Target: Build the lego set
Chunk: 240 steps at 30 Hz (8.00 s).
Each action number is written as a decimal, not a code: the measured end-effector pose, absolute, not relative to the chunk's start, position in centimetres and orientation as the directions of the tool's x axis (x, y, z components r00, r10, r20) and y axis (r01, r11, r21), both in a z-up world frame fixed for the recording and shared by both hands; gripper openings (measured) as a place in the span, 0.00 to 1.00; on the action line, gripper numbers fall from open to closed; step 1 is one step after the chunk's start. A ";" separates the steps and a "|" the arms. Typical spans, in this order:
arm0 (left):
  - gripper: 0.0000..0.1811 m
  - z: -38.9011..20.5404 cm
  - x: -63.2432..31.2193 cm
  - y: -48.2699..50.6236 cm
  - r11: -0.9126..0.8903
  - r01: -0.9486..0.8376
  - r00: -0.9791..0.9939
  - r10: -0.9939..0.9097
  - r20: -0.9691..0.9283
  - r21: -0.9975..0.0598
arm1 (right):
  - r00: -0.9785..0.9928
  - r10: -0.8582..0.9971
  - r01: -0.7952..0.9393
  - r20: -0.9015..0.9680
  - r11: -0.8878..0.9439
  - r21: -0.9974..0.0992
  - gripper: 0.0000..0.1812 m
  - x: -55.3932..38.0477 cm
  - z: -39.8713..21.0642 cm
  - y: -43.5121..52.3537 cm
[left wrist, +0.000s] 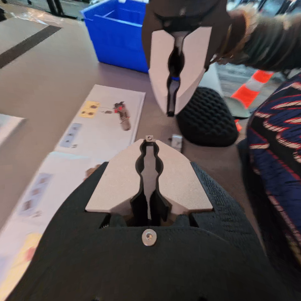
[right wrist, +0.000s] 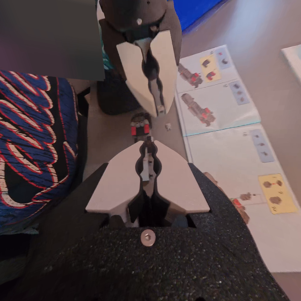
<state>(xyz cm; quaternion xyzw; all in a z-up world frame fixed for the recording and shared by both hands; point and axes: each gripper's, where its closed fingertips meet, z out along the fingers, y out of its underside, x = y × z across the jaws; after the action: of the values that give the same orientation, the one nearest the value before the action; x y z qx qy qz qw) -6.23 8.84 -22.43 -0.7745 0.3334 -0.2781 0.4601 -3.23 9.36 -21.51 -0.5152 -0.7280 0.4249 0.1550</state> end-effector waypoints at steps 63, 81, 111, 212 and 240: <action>0.09 -17.6 -16.8 13.1 0.019 0.195 0.809 -0.568 0.150 -0.981 | -0.734 0.679 0.609 -0.003 0.657 -0.444 0.04 -7.0 -28.7 10.4; 0.09 -18.4 -15.7 13.0 0.000 0.113 0.796 -0.598 0.090 -0.994 | -0.711 0.703 0.640 -0.034 0.625 -0.446 0.04 -7.1 -29.1 10.2; 0.09 -18.4 -15.8 13.0 0.000 0.106 0.799 -0.596 0.085 -0.994 | -0.751 0.658 0.602 -0.061 0.642 -0.475 0.04 -6.7 -28.9 10.6; 0.09 -19.2 -15.4 13.0 -0.024 0.058 0.792 -0.607 0.060 -0.998 | -0.697 0.714 0.683 -0.068 0.632 -0.366 0.04 -6.4 -29.2 10.8; 0.09 -18.8 -15.3 12.9 -0.014 0.066 0.790 -0.611 0.061 -0.998 | -0.683 0.731 0.718 -0.005 0.670 -0.188 0.04 -6.3 -29.6 10.3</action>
<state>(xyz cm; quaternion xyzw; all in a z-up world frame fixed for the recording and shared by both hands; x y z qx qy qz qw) -15.33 12.95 -18.83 -0.6661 0.2045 -0.2518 0.6717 -6.29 10.33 -29.65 -0.3968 -0.9131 0.0874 0.0352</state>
